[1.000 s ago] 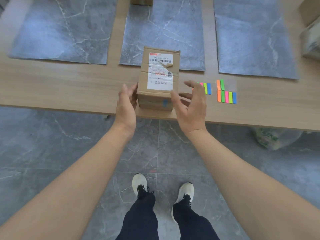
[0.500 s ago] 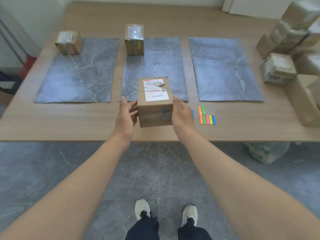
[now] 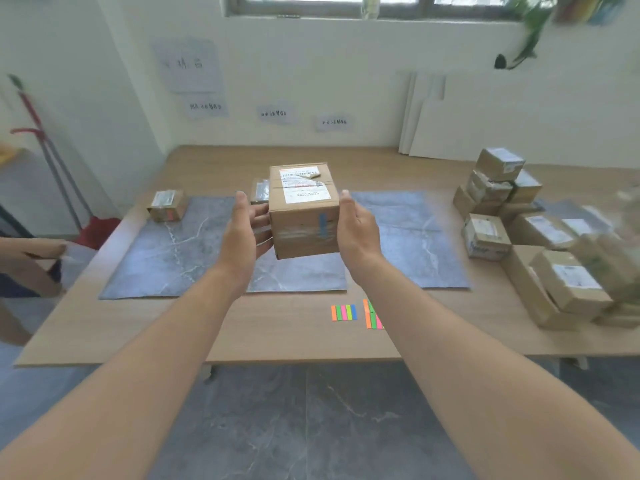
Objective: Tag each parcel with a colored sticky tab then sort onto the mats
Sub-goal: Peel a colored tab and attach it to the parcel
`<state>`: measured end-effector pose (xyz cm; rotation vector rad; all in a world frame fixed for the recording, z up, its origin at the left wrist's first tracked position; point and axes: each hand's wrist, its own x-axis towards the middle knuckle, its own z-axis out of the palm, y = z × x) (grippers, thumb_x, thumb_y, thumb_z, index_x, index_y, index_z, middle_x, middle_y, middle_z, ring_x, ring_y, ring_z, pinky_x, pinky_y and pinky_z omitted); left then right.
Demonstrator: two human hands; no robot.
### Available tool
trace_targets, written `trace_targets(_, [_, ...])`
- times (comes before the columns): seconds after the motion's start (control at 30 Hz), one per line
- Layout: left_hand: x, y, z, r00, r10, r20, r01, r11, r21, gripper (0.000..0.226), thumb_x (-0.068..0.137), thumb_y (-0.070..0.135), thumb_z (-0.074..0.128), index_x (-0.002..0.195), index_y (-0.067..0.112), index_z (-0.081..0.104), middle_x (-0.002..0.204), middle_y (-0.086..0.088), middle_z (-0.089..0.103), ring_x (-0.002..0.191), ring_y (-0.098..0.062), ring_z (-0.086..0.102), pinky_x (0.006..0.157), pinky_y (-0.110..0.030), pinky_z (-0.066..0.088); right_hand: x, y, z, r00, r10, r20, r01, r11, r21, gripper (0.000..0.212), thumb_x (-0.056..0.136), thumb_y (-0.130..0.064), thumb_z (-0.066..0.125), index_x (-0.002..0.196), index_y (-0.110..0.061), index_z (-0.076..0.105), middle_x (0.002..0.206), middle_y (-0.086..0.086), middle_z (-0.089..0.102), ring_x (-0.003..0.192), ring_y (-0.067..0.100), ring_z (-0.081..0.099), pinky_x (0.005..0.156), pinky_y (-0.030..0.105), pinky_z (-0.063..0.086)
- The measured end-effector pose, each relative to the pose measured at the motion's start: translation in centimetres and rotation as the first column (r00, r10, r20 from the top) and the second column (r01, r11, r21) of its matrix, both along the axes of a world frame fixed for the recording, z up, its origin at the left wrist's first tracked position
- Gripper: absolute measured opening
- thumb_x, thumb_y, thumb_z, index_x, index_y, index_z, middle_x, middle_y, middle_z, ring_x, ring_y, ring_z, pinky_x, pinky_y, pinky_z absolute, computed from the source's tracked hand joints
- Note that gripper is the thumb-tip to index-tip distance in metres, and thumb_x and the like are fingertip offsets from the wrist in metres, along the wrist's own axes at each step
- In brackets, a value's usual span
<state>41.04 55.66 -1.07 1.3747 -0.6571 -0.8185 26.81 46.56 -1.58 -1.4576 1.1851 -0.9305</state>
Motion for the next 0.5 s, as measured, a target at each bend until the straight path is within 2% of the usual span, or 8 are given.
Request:
trace_targets(0.1, [-1.2,-0.6,2.6,0.999,-0.015,0.030,0.015,1.000,-0.005,0.064,0.104,0.059,0.018,0.117,0.017,0.065,0.090,0.007,0.077,0.093,-0.013,0.072,0.092,-0.029,0.054,-1.4,-0.4,2.5,0.999,0.011,0.032,-0.010,0.999,-0.032,0.054,0.106,-0.055,0.031,0.095,-0.020,0.071,0.096,0.003,0.073,0.093,0.022,0.067,0.083,0.037,0.052])
trace_targets(0.17, [-2.1,-1.0,4.1,0.999,-0.025,0.049,0.025,1.000,-0.004,0.064,0.105,0.057,0.017,0.118,0.015,0.064,0.087,0.007,0.076,0.086,-0.009,0.072,0.084,-0.024,0.054,-2.4,-0.7,3.9,0.999,0.016,0.041,-0.014,0.998,-0.055,0.056,0.107,-0.054,0.032,0.097,-0.014,0.070,0.092,0.002,0.070,0.086,0.020,0.062,0.076,0.036,0.048])
trace_targets(0.33, [-4.4,-2.8,5.7,0.991,-0.072,0.112,0.067,0.997,0.049,0.071,0.102,0.063,0.020,0.130,0.011,0.060,0.116,-0.006,0.070,0.108,-0.022,0.066,0.083,-0.028,0.052,-5.2,-2.3,6.1,0.999,0.004,0.046,0.000,0.996,-0.091,0.051,0.108,-0.051,0.033,0.097,-0.020,0.071,0.094,-0.003,0.072,0.087,0.016,0.061,0.078,0.034,0.048])
trace_targets(0.4, [-5.2,-3.5,5.7,0.988,-0.077,0.132,0.070,0.996,0.057,0.072,0.100,0.066,0.022,0.128,0.013,0.061,0.116,-0.005,0.071,0.109,-0.022,0.067,0.080,-0.027,0.052,-6.4,-3.1,6.5,0.999,0.001,0.053,0.004,0.996,-0.090,0.049,0.108,-0.049,0.033,0.098,-0.020,0.071,0.091,-0.007,0.069,0.084,0.012,0.059,0.074,0.032,0.046])
trace_targets(0.5, [-6.8,-4.7,5.8,0.989,-0.085,0.124,0.076,0.994,0.072,0.070,0.099,0.067,0.023,0.122,0.017,0.065,0.112,-0.003,0.073,0.109,-0.022,0.067,0.088,-0.036,0.055,-8.3,-4.3,6.4,0.999,0.007,0.045,-0.003,0.995,-0.098,0.046,0.109,-0.047,0.032,0.095,-0.025,0.069,0.088,-0.010,0.067,0.082,0.009,0.057,0.071,0.029,0.044])
